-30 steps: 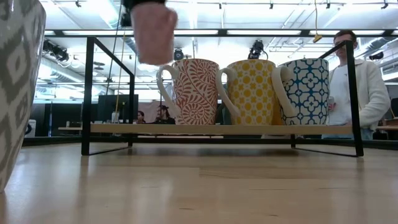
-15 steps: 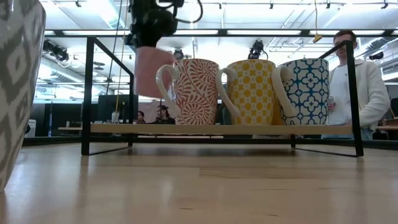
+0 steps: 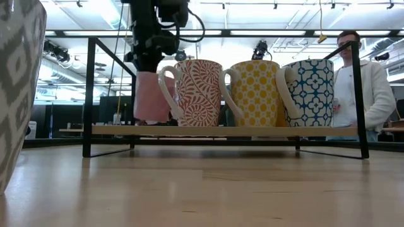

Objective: Place coffee mugs
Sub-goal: Put the pink mug on the shelf, then put the gray white mug on the shelf

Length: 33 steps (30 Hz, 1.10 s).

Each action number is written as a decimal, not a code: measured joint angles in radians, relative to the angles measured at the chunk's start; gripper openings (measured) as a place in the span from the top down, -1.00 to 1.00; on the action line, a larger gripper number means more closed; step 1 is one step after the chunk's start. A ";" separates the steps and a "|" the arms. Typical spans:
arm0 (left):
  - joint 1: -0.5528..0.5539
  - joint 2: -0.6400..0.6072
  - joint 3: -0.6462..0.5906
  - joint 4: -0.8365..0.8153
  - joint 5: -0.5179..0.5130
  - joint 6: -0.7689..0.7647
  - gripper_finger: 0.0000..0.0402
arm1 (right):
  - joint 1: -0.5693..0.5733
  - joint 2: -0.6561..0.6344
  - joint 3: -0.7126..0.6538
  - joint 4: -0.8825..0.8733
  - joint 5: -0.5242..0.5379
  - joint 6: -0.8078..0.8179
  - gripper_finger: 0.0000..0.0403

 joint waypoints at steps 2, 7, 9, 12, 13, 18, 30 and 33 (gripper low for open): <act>0.000 0.000 -0.019 0.021 -0.006 -0.012 0.89 | 0.000 0.000 0.000 0.000 0.000 0.000 0.45; 0.000 0.000 -0.064 0.055 -0.007 -0.038 0.89 | 0.000 0.000 0.000 0.000 0.000 0.000 0.45; 0.000 0.000 -0.074 0.068 -0.006 -0.048 0.89 | 0.000 0.000 0.000 0.000 0.000 0.000 0.45; -0.001 -0.001 -0.076 0.074 -0.003 -0.072 0.89 | 0.000 0.000 0.000 0.000 0.000 0.000 0.46; -0.001 -0.001 -0.076 0.074 0.000 -0.073 0.89 | 0.000 0.000 0.000 0.000 0.000 -0.001 0.46; -0.002 -0.001 -0.076 0.074 0.006 -0.084 0.79 | 0.000 0.000 0.000 0.000 0.000 -0.004 0.45; -0.002 -0.001 -0.076 0.076 0.008 -0.091 0.63 | 0.000 0.000 0.000 0.000 0.000 -0.004 0.45; -0.002 -0.001 -0.076 0.075 0.008 -0.091 0.58 | 0.000 0.000 0.000 0.000 0.000 -0.004 0.46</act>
